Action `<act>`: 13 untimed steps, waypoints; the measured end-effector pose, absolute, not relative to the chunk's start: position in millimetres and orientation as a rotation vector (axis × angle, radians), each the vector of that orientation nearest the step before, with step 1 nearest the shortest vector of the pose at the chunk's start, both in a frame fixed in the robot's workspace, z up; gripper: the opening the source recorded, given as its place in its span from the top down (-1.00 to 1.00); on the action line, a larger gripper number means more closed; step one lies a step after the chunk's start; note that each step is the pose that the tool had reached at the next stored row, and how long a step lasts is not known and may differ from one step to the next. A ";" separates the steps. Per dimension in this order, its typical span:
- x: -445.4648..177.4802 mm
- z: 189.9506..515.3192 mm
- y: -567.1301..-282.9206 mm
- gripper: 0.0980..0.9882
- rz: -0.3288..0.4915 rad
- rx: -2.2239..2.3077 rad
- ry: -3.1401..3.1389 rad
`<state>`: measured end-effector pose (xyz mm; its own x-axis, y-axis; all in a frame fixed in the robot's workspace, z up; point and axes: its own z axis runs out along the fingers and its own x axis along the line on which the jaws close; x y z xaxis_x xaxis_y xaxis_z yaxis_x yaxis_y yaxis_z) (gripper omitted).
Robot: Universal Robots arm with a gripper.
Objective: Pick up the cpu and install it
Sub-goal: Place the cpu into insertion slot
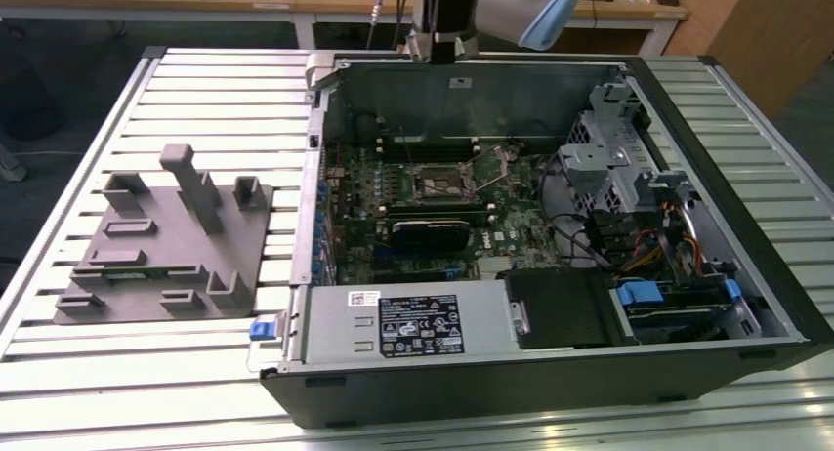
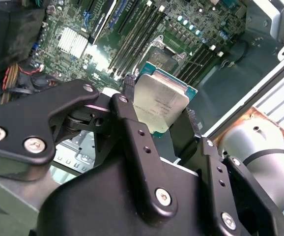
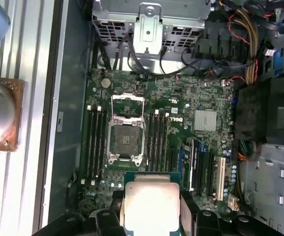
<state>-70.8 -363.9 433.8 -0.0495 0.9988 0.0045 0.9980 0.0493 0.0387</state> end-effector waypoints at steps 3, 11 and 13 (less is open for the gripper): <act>-70.9 433.6 -363.9 0.01 0.048 2.178 2.231; -70.9 433.1 -363.9 0.01 0.047 2.252 2.154; -70.9 432.9 -363.9 0.01 0.047 2.269 2.136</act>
